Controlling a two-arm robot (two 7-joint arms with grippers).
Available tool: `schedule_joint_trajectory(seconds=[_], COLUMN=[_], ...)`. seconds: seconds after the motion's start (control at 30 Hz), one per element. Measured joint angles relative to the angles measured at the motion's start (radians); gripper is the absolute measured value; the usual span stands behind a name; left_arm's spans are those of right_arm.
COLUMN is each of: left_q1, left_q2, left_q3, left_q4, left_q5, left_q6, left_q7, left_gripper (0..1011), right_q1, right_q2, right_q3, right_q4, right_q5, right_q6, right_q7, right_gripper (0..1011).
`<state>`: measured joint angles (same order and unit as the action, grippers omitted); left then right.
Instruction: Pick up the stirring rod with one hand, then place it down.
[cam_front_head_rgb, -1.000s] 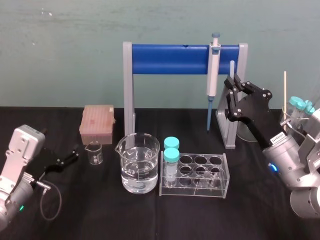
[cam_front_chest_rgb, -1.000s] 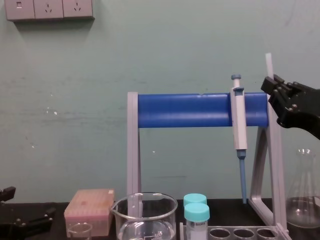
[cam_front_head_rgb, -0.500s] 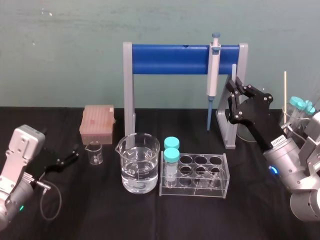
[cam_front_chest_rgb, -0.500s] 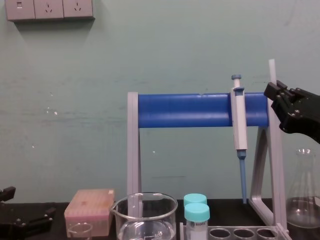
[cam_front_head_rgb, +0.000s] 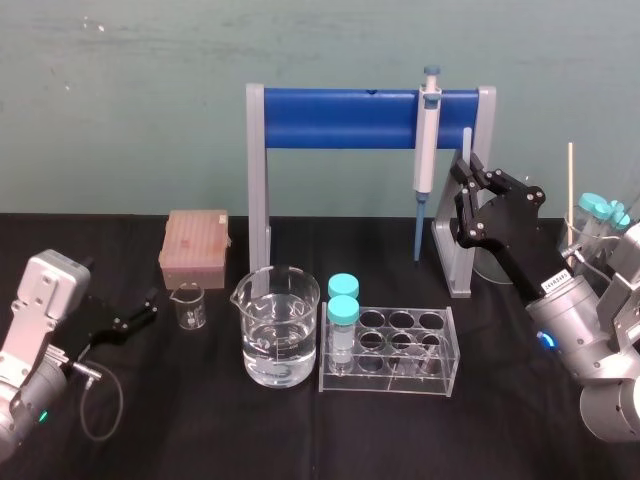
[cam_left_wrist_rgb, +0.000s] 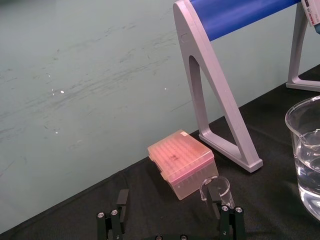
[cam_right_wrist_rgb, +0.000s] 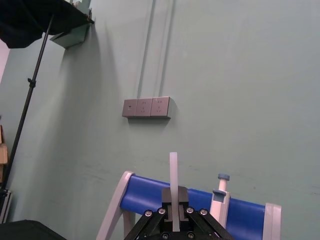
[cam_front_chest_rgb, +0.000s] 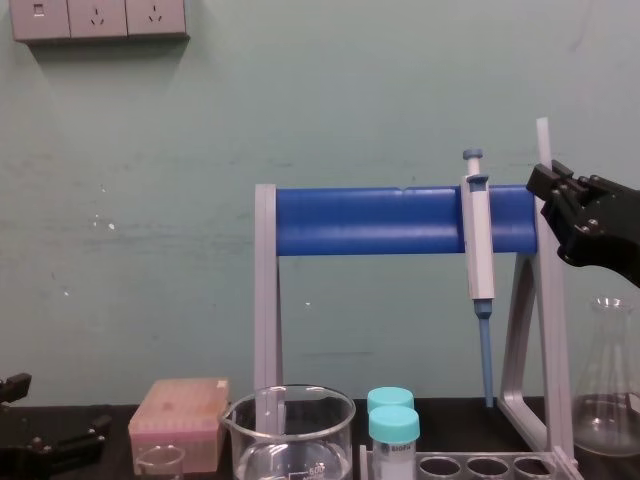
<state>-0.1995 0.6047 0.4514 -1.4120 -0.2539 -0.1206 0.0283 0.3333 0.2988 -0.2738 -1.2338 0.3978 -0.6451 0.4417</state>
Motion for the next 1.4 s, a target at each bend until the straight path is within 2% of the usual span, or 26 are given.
schedule_joint_trajectory(seconds=[1.4], left_q1=[0.000], left_q2=[0.000], left_q3=[0.000], left_q4=[0.000], left_q5=[0.000], left_q6=[0.000], left_q7=[0.000], left_gripper=[1000], right_q1=[0.000], right_q2=[0.001], right_q3=[-0.001], right_q4=[-0.001], right_q5=[0.000], right_q6=[0.000], right_q7=[0.001], right_gripper=[67])
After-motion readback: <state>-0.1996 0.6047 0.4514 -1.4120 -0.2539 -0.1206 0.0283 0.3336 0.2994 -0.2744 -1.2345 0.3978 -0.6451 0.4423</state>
